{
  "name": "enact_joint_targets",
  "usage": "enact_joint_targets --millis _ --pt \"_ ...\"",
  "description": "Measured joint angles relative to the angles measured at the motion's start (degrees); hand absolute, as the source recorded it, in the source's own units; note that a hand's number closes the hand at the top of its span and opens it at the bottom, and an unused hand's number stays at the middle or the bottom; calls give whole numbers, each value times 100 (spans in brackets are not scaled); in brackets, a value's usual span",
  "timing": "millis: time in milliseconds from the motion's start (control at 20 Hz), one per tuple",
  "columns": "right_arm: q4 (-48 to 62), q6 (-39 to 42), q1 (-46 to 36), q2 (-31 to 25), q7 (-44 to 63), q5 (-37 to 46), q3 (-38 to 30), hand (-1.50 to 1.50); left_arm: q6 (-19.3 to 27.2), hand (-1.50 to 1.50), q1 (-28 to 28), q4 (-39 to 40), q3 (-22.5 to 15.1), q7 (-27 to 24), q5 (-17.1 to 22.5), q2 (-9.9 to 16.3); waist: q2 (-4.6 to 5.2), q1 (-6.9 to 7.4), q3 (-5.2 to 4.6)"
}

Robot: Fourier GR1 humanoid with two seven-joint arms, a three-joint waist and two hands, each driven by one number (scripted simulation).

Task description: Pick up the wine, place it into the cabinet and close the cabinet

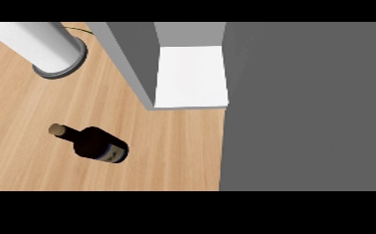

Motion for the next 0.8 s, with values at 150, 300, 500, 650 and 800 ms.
enact_joint_targets --millis 150,300,500,650,800 --pt "19 23 70 56 -64 -2 11 -150 -155 -150 -76 222 -326 -188 -432 -183 3 9 2" --pt "37 92 94 55 -118 -20 -64 -150 -514 -150 -79 636 -586 -498 -847 -393 6 12 1" --pt "80 208 83 36 -190 -52 -221 -150 -793 -150 -148 1326 -801 -1105 -1632 -685 13 11 1" --pt "95 297 197 63 -292 -70 -237 -150 -875 -150 -225 1763 -843 -1596 -2193 -821 11 11 1" --pt "100 388 315 70 -382 -88 -278 -150 -1024 -150 -227 2252 -873 -2139 -2662 -948 9 22 0"
